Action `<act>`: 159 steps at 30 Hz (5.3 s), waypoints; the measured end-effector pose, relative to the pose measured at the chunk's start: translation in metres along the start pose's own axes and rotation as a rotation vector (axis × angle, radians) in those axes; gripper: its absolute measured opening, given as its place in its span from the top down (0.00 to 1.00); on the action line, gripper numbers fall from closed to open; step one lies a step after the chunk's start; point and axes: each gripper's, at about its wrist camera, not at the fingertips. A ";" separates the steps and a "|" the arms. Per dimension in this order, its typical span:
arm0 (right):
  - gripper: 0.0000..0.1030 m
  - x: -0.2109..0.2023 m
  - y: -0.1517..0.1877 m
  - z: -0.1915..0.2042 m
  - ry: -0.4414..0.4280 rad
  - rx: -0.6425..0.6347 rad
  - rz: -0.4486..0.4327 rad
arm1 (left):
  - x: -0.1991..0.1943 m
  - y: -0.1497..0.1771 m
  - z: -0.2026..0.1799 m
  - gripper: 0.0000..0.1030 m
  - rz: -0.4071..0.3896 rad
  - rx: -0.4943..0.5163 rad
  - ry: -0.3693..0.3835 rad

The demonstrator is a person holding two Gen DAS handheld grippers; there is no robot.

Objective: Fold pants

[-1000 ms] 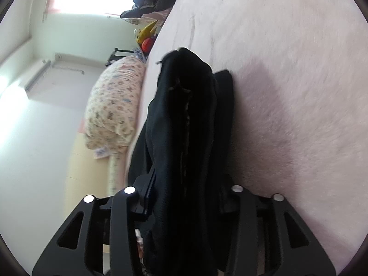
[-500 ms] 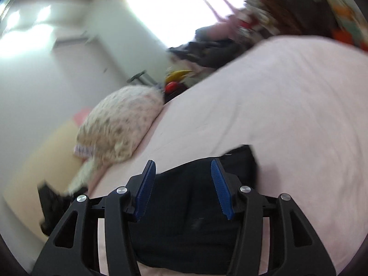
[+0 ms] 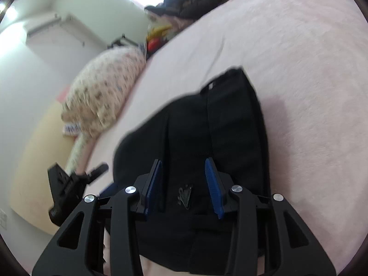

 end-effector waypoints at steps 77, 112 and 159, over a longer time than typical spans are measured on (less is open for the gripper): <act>0.01 -0.075 0.253 0.139 0.507 -0.638 -0.223 | -0.180 0.247 0.015 0.02 -0.421 0.476 -0.346; 0.01 -0.074 0.255 0.136 0.523 -0.629 -0.224 | -0.178 0.252 0.010 0.02 -0.424 0.501 -0.349; 0.01 -0.073 0.253 0.136 0.526 -0.630 -0.225 | -0.179 0.255 0.009 0.02 -0.423 0.497 -0.348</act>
Point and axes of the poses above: each gripper's, at about its wrist camera, not at the fingertips, and x roughly the way its jaws point, z to its left, y to its underside, and after that the axes turned 11 degrees about -y, right-handed
